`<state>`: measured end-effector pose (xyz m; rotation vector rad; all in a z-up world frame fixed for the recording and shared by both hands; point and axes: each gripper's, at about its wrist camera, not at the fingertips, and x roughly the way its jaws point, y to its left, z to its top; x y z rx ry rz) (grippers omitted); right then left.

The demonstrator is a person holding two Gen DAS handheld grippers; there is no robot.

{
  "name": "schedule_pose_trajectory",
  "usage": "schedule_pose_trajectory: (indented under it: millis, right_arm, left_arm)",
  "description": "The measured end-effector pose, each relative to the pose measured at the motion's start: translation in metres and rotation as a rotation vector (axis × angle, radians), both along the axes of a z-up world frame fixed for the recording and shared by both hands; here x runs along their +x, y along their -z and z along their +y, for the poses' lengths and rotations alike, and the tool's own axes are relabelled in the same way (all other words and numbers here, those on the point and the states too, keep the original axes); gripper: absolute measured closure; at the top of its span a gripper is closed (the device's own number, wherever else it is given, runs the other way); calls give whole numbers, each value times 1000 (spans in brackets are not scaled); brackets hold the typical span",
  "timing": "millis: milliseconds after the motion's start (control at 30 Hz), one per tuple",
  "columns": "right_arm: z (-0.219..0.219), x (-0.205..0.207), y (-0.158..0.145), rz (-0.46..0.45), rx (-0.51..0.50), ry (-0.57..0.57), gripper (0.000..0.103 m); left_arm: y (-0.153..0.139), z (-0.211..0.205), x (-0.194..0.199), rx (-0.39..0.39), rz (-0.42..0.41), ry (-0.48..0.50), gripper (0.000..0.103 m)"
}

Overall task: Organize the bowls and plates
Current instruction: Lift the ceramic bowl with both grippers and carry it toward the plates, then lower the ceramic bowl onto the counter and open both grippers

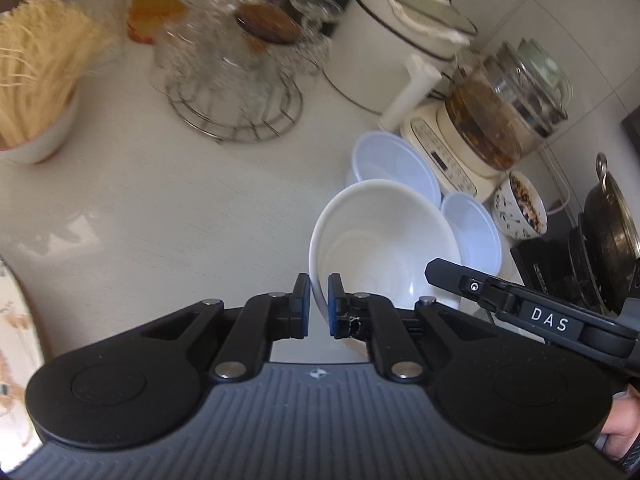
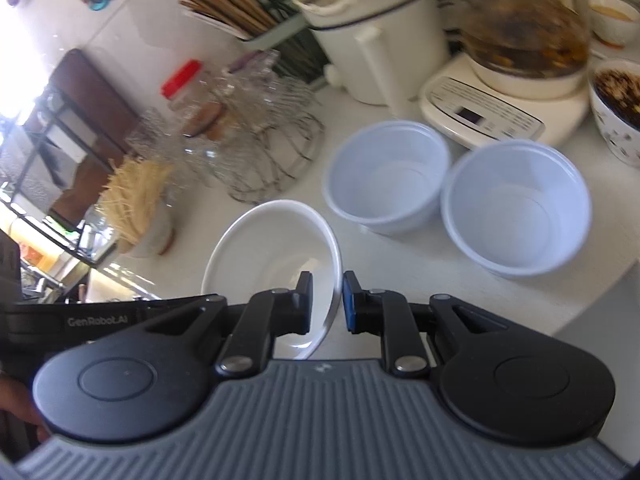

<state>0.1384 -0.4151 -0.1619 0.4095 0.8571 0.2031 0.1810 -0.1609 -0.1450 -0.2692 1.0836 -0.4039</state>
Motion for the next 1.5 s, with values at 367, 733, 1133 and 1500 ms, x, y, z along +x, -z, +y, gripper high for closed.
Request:
schedule_pose_trajectory:
  millis: [367,733,1133,1500]
  right_arm:
    - [56,5,-2,-15,-7,-85,84]
    - [97,8,17,23,-52,-115,84]
    - [109,9,34,66,-88,-101,84]
    - [110,16,40,99,-98,-96,82]
  left_arm:
    - [2,59,-12,19,10,-81,93]
    - [28,87,-4,59,74,-79,92]
    - [52,83,8,97,112,-27,92]
    - [55,80,12,82,114,-24,92]
